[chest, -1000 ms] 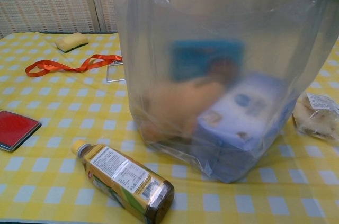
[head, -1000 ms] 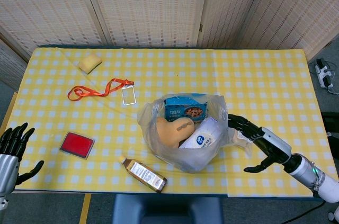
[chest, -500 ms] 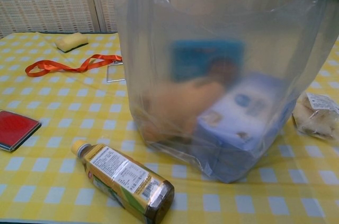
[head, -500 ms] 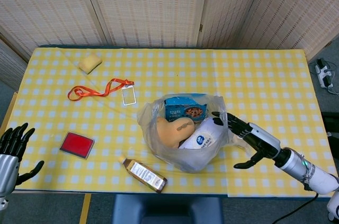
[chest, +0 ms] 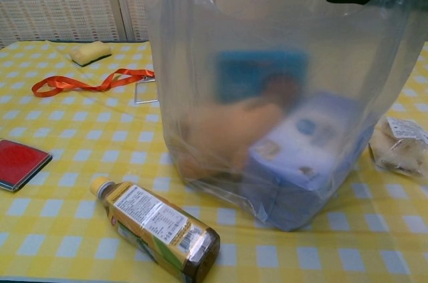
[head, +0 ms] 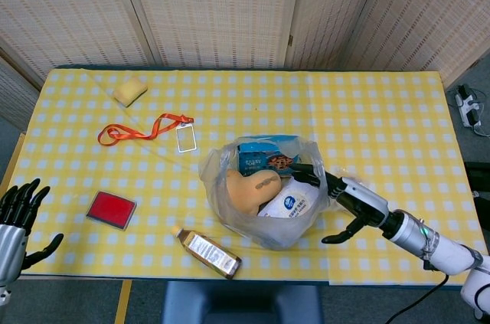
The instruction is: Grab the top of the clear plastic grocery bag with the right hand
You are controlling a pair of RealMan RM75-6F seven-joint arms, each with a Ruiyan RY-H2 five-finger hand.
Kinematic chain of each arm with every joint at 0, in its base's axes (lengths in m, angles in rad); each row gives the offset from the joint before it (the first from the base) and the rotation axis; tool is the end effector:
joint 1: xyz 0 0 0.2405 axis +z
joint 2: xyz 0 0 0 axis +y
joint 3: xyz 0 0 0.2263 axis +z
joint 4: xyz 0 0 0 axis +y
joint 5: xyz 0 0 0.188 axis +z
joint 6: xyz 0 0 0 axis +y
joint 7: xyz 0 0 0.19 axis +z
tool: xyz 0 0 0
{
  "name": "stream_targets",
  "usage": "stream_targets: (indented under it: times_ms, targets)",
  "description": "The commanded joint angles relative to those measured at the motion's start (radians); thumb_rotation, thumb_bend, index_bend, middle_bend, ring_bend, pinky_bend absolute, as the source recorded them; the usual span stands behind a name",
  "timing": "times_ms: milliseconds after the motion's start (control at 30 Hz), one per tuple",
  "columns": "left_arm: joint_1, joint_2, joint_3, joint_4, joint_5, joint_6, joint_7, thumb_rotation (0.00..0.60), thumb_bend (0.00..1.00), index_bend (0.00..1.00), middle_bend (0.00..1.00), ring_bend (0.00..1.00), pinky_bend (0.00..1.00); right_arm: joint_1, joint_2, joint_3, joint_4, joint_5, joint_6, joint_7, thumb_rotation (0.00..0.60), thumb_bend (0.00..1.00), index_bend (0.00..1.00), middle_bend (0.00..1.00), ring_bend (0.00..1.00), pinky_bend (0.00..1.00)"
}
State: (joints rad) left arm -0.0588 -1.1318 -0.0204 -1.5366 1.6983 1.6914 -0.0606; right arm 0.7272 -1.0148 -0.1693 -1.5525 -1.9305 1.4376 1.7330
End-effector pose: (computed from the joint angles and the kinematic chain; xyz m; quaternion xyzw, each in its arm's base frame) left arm -0.2455 0.2052 0.1822 -0.6114 -0.3039 -0.4691 0.5602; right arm -0.1076 -0.2799 0.1223 -0.4960 0.6856 -0.5155 0.1349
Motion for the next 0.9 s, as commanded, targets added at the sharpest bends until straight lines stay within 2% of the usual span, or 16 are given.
stream_targets:
  times_ms: [33,900]
  targets:
    - [0.0,0.001,0.0,0.0,0.0,-0.001,-0.003,0.6,0.27,0.0,0.0,0.0,0.0,0.016,0.004,0.006,-0.02,0.006,-0.016,-0.006,0.6,0.0,0.0,0.0,0.0,0.0]
    - [0.01,0.013,0.011,0.01,0.028,0.03,-0.043,0.6,0.27,0.0,0.0,0.0,0.0,0.138,-0.009,0.067,-0.152,0.091,-0.22,-0.123,0.599,0.0,0.0,0.0,0.0,0.0]
